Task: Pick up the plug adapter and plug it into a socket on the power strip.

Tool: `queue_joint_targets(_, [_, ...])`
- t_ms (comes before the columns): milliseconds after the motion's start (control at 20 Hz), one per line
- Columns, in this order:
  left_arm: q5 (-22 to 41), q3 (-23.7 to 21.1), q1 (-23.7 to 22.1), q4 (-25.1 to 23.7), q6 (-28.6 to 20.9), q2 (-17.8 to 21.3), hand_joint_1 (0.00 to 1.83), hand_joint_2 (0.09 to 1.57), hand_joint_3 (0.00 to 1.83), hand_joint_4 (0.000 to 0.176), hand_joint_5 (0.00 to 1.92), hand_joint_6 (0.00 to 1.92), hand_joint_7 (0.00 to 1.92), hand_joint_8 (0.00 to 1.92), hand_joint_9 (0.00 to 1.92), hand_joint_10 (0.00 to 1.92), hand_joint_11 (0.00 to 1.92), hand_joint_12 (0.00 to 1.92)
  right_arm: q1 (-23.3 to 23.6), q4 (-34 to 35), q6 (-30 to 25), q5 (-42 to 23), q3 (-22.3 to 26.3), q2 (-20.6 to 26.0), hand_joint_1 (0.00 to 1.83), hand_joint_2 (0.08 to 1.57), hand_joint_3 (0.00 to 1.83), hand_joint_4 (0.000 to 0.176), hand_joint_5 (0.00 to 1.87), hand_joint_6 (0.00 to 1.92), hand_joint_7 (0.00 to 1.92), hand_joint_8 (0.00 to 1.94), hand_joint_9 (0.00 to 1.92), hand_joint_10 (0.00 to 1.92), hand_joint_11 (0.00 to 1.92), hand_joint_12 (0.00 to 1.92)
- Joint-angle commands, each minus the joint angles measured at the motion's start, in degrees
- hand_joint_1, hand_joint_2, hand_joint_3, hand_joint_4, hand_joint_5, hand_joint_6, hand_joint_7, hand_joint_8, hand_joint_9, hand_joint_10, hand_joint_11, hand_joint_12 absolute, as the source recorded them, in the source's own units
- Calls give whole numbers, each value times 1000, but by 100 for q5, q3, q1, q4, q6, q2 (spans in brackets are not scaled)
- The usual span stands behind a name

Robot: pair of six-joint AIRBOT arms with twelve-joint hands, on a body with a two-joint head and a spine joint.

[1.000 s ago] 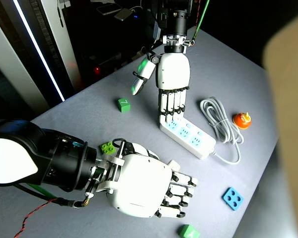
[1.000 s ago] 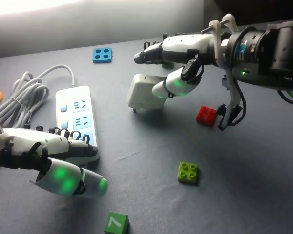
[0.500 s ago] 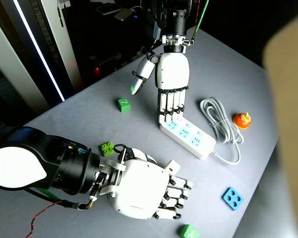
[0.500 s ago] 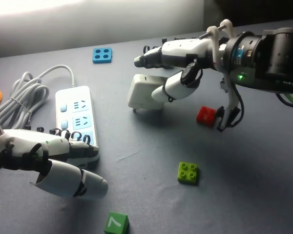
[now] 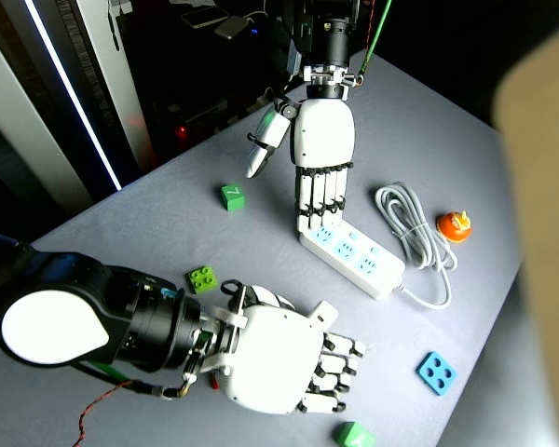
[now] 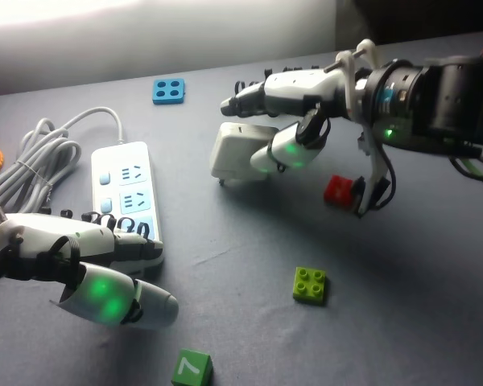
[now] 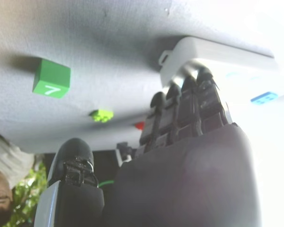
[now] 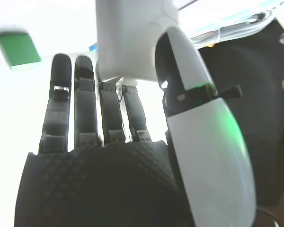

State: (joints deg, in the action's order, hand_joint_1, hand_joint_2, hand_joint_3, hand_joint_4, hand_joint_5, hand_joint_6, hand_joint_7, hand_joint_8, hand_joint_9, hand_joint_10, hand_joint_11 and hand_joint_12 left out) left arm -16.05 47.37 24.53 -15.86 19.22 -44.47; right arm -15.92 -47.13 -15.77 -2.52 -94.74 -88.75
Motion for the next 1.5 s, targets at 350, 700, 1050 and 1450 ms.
queue_joint_targets(350, [84,-29,26,170,-71,-18,0,1200,0,0,6,2,31,8,28,7,0,0,-34,41,-98,-611,-281,-229,921,1248,1,0,265,11,283,9,287,11,0,816])
queue_joint_targets(700, [90,-24,27,170,-71,-22,0,1200,0,0,0,0,30,3,22,2,0,0,-74,41,-172,-625,-394,-323,922,1253,0,0,233,3,259,4,271,5,0,803])
queue_joint_targets(1050, [107,-28,56,169,-70,-25,0,1201,0,0,0,0,37,2,15,0,0,0,-95,41,-212,-640,-428,-402,969,1230,0,0,233,4,259,3,279,6,0,810])
queue_joint_targets(1450, [113,0,66,169,-65,-54,0,1201,0,0,0,0,24,0,1,0,0,0,-121,41,-234,-640,-449,-407,901,1273,7,0,206,1,237,1,242,1,0,754])
